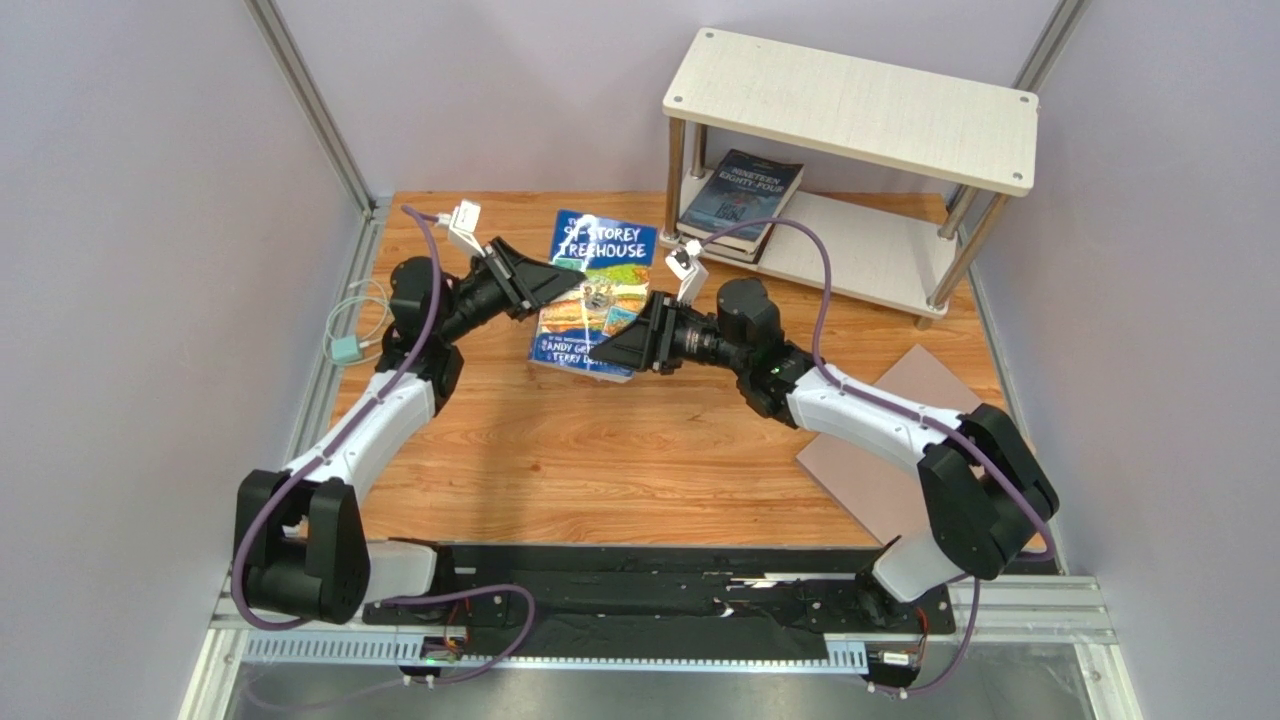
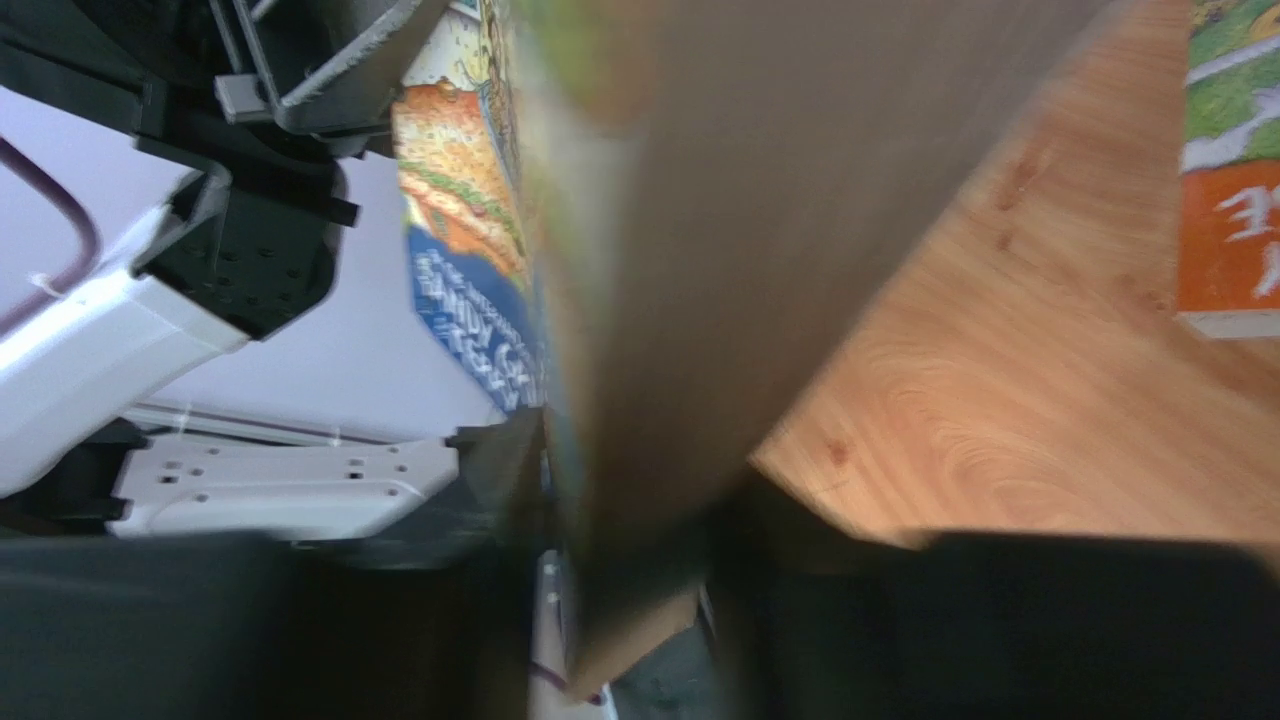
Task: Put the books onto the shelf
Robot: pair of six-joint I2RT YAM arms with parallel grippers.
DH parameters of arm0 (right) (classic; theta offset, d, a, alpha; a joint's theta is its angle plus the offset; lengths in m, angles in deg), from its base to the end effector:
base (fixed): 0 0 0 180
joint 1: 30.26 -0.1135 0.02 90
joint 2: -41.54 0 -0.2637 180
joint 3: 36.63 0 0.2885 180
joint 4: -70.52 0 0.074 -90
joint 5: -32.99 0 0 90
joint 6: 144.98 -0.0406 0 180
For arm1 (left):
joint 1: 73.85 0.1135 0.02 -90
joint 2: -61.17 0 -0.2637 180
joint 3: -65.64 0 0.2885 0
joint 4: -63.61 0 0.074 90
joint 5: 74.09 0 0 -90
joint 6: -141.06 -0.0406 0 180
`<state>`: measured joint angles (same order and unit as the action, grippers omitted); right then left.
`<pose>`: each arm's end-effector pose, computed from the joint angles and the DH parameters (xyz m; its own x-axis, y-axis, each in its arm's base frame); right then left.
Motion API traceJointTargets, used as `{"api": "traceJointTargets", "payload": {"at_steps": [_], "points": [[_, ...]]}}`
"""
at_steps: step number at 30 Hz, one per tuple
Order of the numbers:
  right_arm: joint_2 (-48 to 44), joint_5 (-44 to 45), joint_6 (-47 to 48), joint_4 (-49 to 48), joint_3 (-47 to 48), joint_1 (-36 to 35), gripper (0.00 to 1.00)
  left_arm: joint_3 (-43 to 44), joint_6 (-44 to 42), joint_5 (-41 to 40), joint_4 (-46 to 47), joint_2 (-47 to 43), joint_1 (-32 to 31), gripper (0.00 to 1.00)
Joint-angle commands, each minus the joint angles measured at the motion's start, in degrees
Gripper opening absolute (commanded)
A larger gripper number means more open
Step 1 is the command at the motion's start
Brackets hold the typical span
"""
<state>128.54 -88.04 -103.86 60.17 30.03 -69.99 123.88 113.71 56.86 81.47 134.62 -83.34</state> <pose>0.2818 0.2614 0.2577 -0.7945 0.1791 -0.5803 -0.5164 0.3035 0.8007 0.3190 -0.0803 0.2954 -0.6632 -0.5693 -0.4858 0.3944 0.2859 -0.8733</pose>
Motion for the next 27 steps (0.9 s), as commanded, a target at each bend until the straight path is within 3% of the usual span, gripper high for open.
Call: {"api": "traceJointTargets", "payload": {"at_steps": [1, 3, 6, 7, 8, 10, 12, 13, 16, 27], "points": [[-1.48, -1.58, 0.02, -1.47, 3.53, -2.02, 0.0, 1.57, 0.1, -1.57, 8.01, 0.64, -0.7, 0.0], [-1.92, -0.8, 0.02, -1.56, 2.92, -2.2, 0.0, 2.1, 0.1, -2.01, 7.49, 0.55, -0.7, 0.0], [-3.33, 2.88, 1.59, 1.94, 2.82, -1.94, 0.0, 5.59, -4.71, -4.72, -2.57, -0.93, -0.7, 0.26], [-3.76, 3.94, 2.29, 3.44, 2.83, -1.76, 0.0, 7.44, -10.74, -9.78, -16.19, -1.55, -0.7, 0.42], [-4.12, 5.0, 2.91, 5.71, 2.65, -0.98, 0.0, 11.38, -13.84, -13.75, -23.9, -2.86, -0.7, 0.5], [-5.0, 6.85, 3.18, 7.75, 2.39, 0.43, 0.0, 14.31, -20.16, -25.67, -41.37, -4.1, -0.61, 0.55], [-5.61, 7.12, 3.09, 9.68, 2.21, 3.5, 0.0, 15.2, -23.0, -31.34, -49.07, -6.56, -0.61, 0.63], [-5.7, 7.03, 3.27, 10.3, 2.3, 4.65, 0.0, 14.68, -24.67, -34.94, -50.16, -7.78, -0.61, 0.72], [-5.62, 6.16, 5.11, 13.2, 3.78, 9.3, 0.0, 10.99, -25.47, -38.21, -51.57, -13.14, -0.61, 0.8], [2.29, 0.62, 11.79, 22.09, 18.9, 23.02, 0.0, 0.7, -25.3, -35.94, -51.93, -20.98, -0.61, 0.81]]}}
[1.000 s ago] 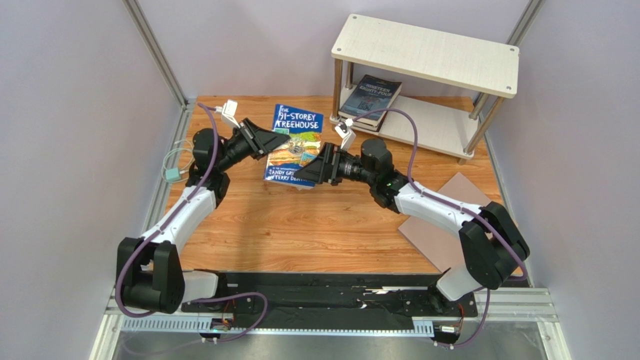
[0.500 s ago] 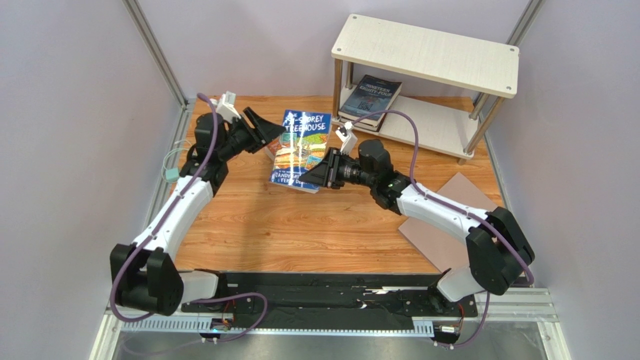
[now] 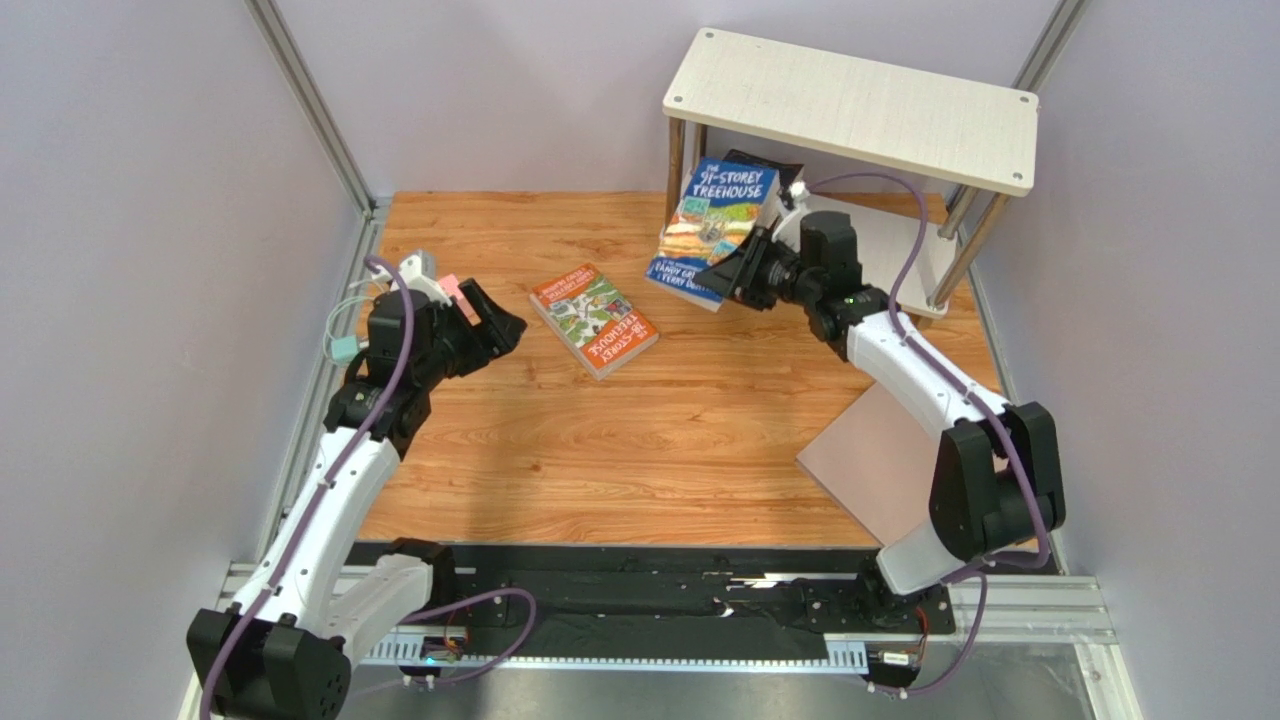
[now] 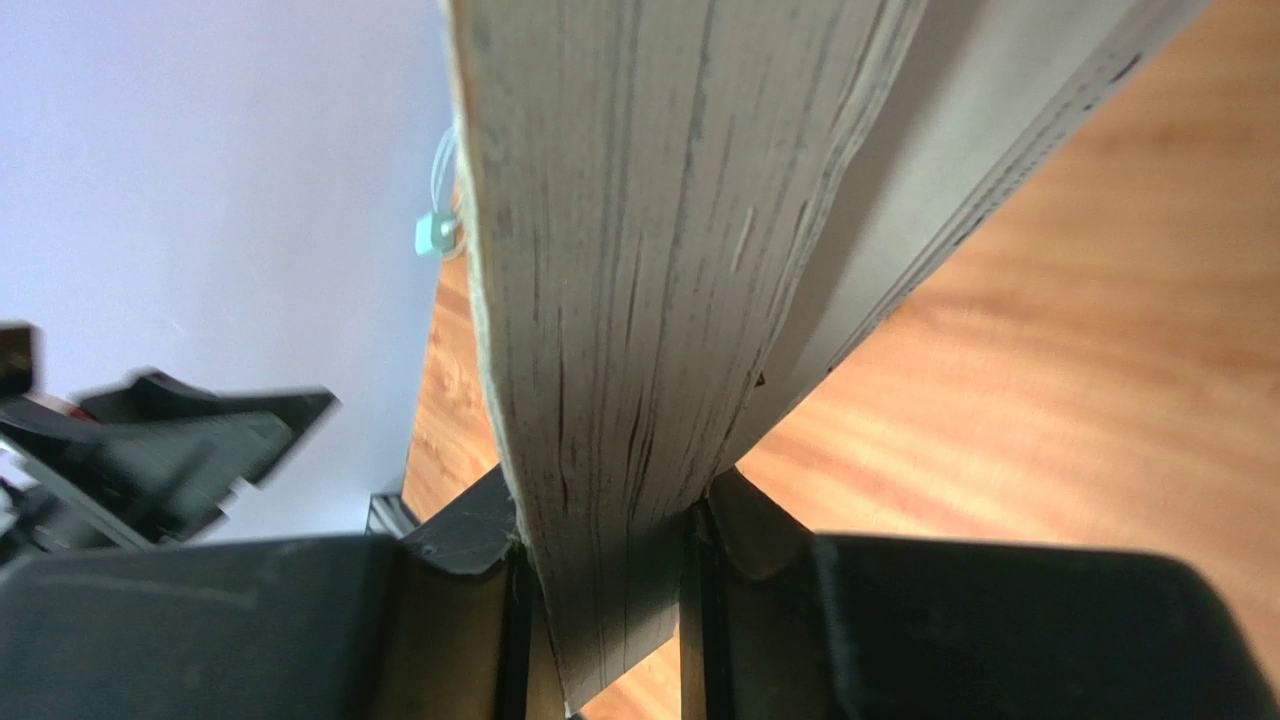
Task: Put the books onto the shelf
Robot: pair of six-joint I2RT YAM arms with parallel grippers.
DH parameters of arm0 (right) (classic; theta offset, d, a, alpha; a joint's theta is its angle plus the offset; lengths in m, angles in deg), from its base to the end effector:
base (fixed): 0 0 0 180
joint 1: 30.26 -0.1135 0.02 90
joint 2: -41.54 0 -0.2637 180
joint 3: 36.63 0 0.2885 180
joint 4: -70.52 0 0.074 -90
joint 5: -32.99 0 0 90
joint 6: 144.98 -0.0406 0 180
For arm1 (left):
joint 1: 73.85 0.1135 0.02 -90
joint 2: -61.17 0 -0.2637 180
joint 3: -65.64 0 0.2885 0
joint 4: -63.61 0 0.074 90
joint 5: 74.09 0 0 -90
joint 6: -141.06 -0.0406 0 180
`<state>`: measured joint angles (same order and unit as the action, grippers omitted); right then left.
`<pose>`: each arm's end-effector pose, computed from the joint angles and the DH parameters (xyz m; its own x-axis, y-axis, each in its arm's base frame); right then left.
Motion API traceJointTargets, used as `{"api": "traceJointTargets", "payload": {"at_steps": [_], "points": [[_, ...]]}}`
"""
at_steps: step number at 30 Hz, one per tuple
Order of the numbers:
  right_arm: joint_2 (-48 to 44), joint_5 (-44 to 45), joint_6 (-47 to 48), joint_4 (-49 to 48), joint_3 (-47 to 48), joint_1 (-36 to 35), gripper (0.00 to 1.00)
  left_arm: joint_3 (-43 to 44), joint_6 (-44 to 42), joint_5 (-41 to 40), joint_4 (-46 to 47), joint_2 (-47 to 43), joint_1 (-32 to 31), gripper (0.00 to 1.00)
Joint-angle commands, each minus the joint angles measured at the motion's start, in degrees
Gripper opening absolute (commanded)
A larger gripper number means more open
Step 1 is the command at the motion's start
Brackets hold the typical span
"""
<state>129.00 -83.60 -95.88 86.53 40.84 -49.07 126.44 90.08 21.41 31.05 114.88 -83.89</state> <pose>0.3648 0.1435 0.2785 -0.7518 0.3625 -0.5509 -0.2341 0.6343 0.7368 0.2489 -0.0480 0.3125 -0.4919 -0.5494 -0.6755 -0.0656 0.7970 -0.6004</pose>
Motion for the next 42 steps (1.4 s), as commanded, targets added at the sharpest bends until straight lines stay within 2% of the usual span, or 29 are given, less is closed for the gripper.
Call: {"api": "traceJointTargets", "payload": {"at_steps": [1, 6, 10, 23, 27, 32, 39, 42], "points": [[3.14, -4.26, 3.73, -1.84, 9.22, 3.33, 0.0, -2.3, -1.67, -0.31, -1.42, -1.5, -0.06, 0.81], [10.79, -7.07, 3.11, -1.81, 15.29, 6.06, 0.01, -4.58, -1.58, 0.57, -1.15, -2.03, -0.06, 0.81], [14.31, -7.07, 2.24, -3.48, 16.71, 7.99, 0.01, -6.16, -1.58, 0.48, -1.24, -3.7, -0.06, 0.81], [20.64, -9.27, -4.18, -15.17, 17.58, 12.48, 0.04, -10.83, -1.06, 1.97, -0.63, -6.16, -0.06, 0.8], [24.59, -12.25, -10.05, -23.31, 17.5, 14.06, 0.05, -11.79, -0.71, 2.76, 0.08, -6.25, -0.06, 0.8], [29.34, -15.24, -12.97, -28.0, 20.3, 15.64, 0.07, -12.23, -1.32, 2.07, -0.62, -6.95, -0.06, 0.79], [32.94, -20.07, -12.62, -27.83, 26.7, 16.26, 0.08, -13.2, -1.67, 1.89, -0.63, -6.78, -0.06, 0.79], [35.75, -22.71, -10.96, -23.01, 31.37, 16.26, 0.08, -13.55, -1.59, 1.88, -0.54, -6.6, -0.06, 0.79]]}}
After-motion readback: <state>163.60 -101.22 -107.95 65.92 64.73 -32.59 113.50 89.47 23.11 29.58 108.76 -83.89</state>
